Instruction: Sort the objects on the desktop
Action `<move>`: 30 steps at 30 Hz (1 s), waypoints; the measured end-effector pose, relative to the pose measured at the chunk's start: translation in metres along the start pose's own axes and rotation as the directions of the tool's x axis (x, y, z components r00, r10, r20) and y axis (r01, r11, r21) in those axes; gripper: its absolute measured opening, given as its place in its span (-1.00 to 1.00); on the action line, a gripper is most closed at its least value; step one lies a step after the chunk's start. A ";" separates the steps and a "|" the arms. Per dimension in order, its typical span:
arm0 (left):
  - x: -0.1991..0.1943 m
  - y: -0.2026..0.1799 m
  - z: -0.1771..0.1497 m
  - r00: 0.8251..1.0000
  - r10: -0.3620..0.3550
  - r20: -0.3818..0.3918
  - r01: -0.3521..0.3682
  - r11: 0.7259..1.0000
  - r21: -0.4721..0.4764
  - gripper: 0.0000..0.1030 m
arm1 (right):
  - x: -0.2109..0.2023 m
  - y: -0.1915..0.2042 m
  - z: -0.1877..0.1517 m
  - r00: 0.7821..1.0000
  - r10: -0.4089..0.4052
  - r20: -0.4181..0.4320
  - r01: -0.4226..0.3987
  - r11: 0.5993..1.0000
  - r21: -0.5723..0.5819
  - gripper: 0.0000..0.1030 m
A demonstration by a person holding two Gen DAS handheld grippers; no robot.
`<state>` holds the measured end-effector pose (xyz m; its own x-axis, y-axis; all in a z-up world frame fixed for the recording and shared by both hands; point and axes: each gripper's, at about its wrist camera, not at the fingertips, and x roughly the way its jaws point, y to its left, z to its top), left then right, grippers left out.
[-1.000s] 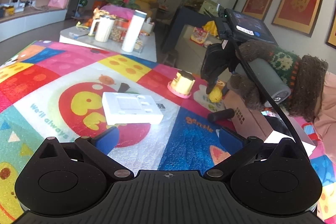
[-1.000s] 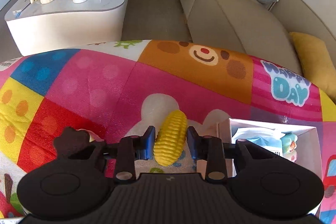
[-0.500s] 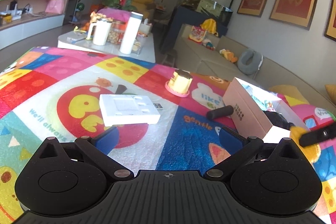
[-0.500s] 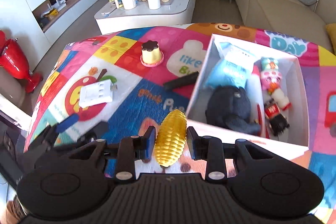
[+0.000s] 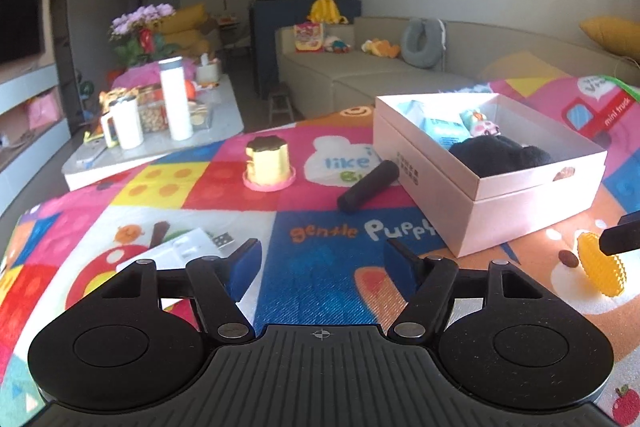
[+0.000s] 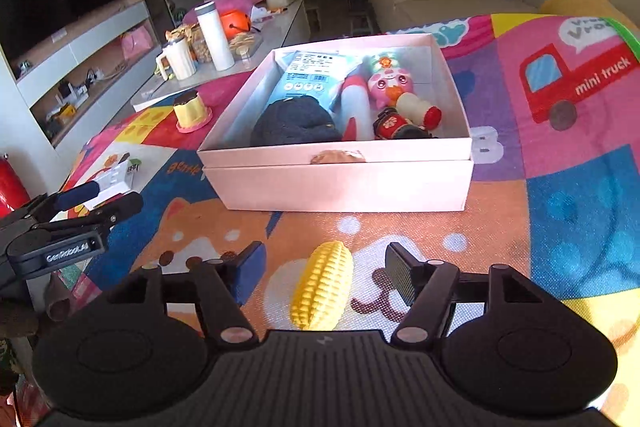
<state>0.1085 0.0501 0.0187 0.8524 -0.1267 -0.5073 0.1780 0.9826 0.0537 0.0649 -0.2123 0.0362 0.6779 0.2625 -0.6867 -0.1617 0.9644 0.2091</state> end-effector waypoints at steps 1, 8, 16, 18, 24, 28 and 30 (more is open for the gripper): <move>0.008 -0.004 0.005 1.000 -0.012 -0.001 0.012 0.999 0.038 0.42 | 0.000 -0.005 -0.003 1.000 -0.003 0.010 0.002 1.000 0.013 0.39; 0.076 -0.008 0.031 0.992 -0.099 -0.084 0.111 0.982 0.154 -0.10 | 0.002 -0.035 -0.026 0.997 0.058 0.052 -0.064 0.990 0.129 0.62; 0.097 -0.017 0.034 0.989 -0.103 -0.106 0.124 0.967 0.223 -0.55 | 0.004 -0.042 -0.033 0.984 0.142 0.104 -0.157 0.976 0.153 0.96; 0.086 -0.015 0.032 0.989 -0.105 -0.105 0.125 0.970 0.208 -0.61 | 0.005 -0.044 -0.032 0.982 0.158 0.105 -0.174 0.971 0.163 1.00; 0.021 -0.012 0.010 0.986 -0.125 -0.113 0.143 0.975 0.168 -0.62 | 0.005 -0.039 -0.033 0.985 0.141 0.104 -0.155 0.977 0.148 1.00; -0.027 -0.020 -0.012 0.971 -0.192 -0.139 0.210 0.970 0.120 -0.62 | 0.005 -0.034 -0.034 0.988 0.119 0.100 -0.132 0.983 0.127 1.00; -0.046 -0.028 -0.023 0.959 -0.231 -0.163 0.249 0.963 0.098 -0.62 | 0.006 -0.030 -0.034 0.990 0.103 0.095 -0.113 0.987 0.111 1.00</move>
<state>0.0530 0.0320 0.0205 0.6960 -0.3267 -0.6395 0.4323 0.9017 0.0098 0.0492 -0.2389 0.0022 0.7228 0.3559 -0.5923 -0.1568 0.9193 0.3610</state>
